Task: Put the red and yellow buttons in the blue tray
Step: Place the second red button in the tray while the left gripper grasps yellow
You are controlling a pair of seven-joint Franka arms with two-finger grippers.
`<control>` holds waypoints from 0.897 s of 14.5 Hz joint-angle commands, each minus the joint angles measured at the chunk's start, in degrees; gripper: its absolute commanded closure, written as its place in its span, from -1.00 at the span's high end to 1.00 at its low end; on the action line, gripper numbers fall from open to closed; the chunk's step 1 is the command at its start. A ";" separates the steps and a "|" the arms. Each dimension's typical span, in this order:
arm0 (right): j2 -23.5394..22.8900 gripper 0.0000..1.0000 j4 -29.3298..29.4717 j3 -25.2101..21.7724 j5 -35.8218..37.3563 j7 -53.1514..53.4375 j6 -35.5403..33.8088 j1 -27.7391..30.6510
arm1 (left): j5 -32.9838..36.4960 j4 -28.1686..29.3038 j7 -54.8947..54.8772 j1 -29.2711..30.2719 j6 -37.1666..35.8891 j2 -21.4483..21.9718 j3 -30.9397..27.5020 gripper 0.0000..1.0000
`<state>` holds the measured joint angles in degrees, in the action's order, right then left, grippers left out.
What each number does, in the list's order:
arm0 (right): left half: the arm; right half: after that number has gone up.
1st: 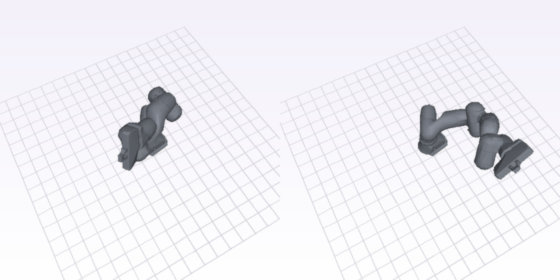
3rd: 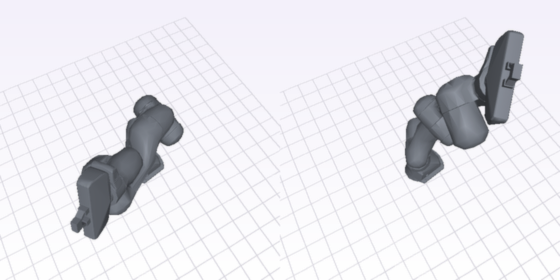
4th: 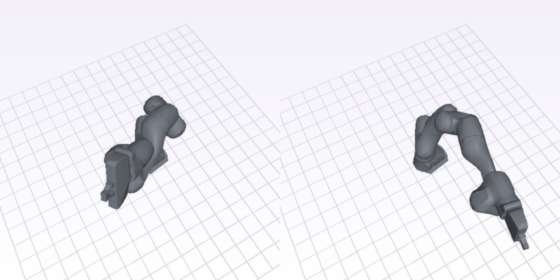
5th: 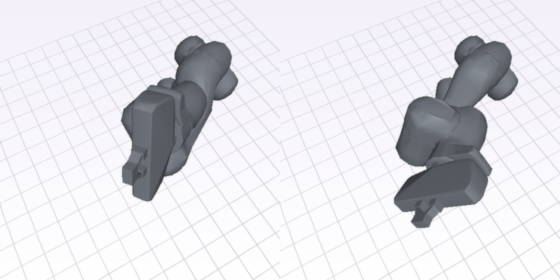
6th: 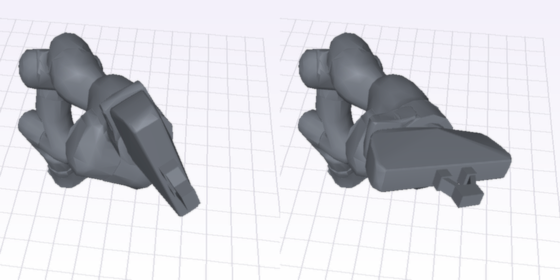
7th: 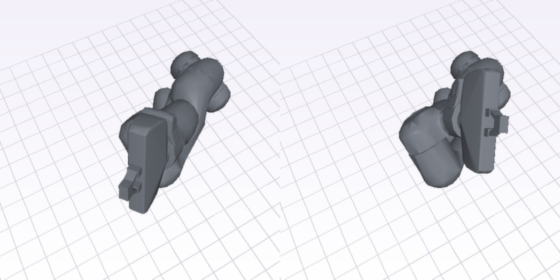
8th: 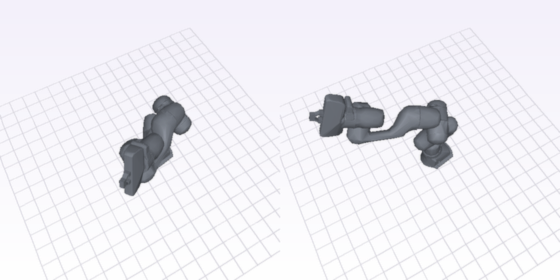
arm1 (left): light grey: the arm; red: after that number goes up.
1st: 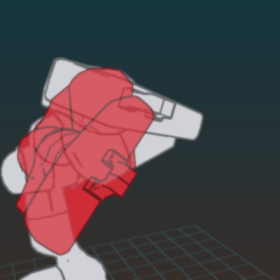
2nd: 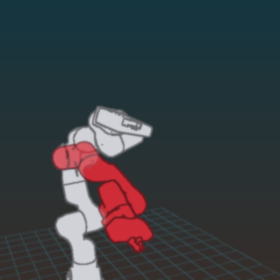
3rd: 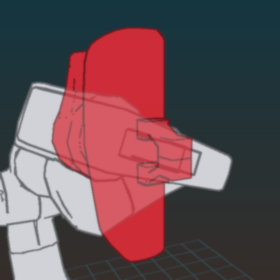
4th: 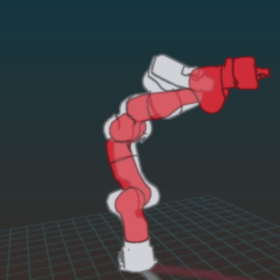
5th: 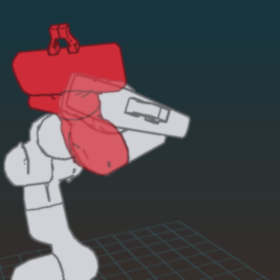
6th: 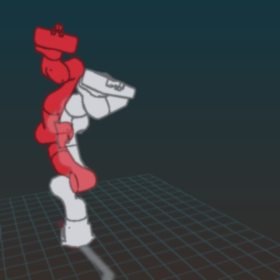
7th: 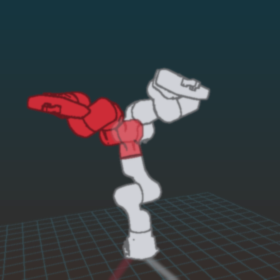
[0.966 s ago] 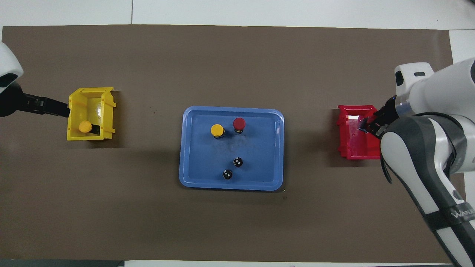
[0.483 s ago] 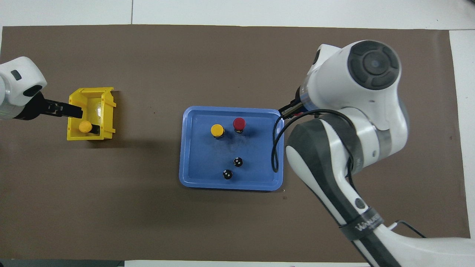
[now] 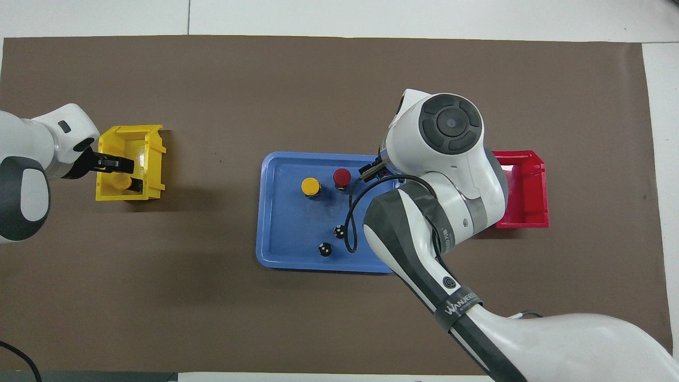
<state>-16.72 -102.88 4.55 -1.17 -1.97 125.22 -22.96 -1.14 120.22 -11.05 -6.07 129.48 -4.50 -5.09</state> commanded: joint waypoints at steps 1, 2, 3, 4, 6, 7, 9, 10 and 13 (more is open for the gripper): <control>0.81 -0.70 -3.02 -0.16 -0.76 0.12 2.49 -1.29 | 0.00 1.68 -0.47 0.89 2.09 0.28 0.43 0.42; 0.90 -0.67 -3.81 -0.16 -0.59 0.21 2.84 -1.38 | 0.00 2.03 -0.38 1.06 2.00 0.37 0.43 0.42; 1.07 -0.65 -4.34 -0.16 -0.59 0.21 3.19 -1.39 | 0.00 2.73 -0.29 1.15 2.09 0.63 0.43 0.42; 1.16 -0.62 -5.13 -0.16 -0.59 0.21 4.15 -1.30 | 0.00 3.09 -0.29 1.15 2.18 0.72 0.43 0.42; 0.73 -0.58 -6.45 -0.16 -0.59 0.30 6.26 -1.47 | 0.00 3.53 0.41 0.89 2.35 0.37 0.43 0.42; 0.64 -0.52 -6.89 -0.16 -0.59 0.30 6.96 -1.47 | 0.00 4.23 0.93 0.63 3.66 0.37 0.43 0.42; 0.64 0.13 -7.07 -0.16 -0.50 0.30 6.71 -1.39 | 0.00 5.28 1.11 0.62 5.60 0.20 0.43 0.42; 0.64 0.54 -6.72 -0.16 -0.41 0.30 6.27 -1.47 | 0.00 5.37 1.20 0.62 5.69 0.02 0.43 0.21; 1.68 1.00 -4.45 -0.51 -0.32 0.47 3.74 -0.69 | 0.00 4.24 1.29 0.71 4.56 -0.42 0.43 -0.97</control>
<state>-16.70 -108.36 4.31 -1.16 -1.95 130.89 -24.36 -1.14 124.32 -10.52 -5.61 133.31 -4.92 -4.90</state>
